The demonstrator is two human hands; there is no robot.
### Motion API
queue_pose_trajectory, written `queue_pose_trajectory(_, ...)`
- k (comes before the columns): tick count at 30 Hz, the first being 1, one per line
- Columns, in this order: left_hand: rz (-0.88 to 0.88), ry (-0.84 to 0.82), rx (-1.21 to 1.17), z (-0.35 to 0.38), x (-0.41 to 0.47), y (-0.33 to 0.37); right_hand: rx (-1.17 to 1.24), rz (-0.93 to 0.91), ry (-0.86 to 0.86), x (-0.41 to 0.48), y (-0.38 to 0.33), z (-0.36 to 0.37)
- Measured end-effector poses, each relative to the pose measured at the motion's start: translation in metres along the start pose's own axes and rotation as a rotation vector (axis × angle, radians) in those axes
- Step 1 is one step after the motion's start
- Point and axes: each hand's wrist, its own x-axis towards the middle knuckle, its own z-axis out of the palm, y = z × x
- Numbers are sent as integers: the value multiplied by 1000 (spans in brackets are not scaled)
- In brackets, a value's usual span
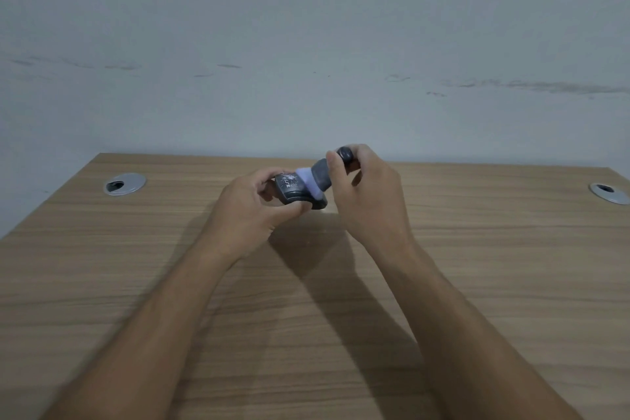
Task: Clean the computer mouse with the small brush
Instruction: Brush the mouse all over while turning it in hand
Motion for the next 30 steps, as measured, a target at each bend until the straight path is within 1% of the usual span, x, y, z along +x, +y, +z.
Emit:
queue_pose_trajectory(4, 10, -20, 8, 3, -3, 6, -99, 95, -34, -3, 21, -3)
queue_pose_trajectory(6, -13, -23, 15, 4, -3, 7, -79, 124, -29, -1, 21, -6)
queue_pose_trajectory(8, -47, -18, 8, 4, -2, 6, -11, 104, 4, 3, 11, -9)
queue_pose_trajectory(10, -88, 3, -1, 4, -1, 7, 44, 41, 21, 5, -4, -9)
queue_pose_trajectory(13, -138, 23, -19, 1, 0, 15, 29, -29, -8, 1, -15, -2)
queue_pose_trajectory(17, -82, 32, 14, -6, -1, 25, -29, 33, 44, 2, 8, -3)
queue_pose_trajectory(21, -60, 47, 95, -9, 0, 33, -35, 102, 40, 3, 17, -10)
queue_pose_trajectory(23, -87, 62, 147, -8, -1, 35, 22, 73, 64, 3, 4, -12)
queue_pose_trajectory(26, -156, 77, 238, -5, -2, 37, 98, -47, 56, -2, -24, -11)
queue_pose_trajectory(28, -181, 66, 248, -6, -2, 40, 88, -110, 19, -8, -33, -7)
queue_pose_trajectory(30, -166, 78, 246, -7, -2, 42, 57, -116, 21, -9, -28, -1)
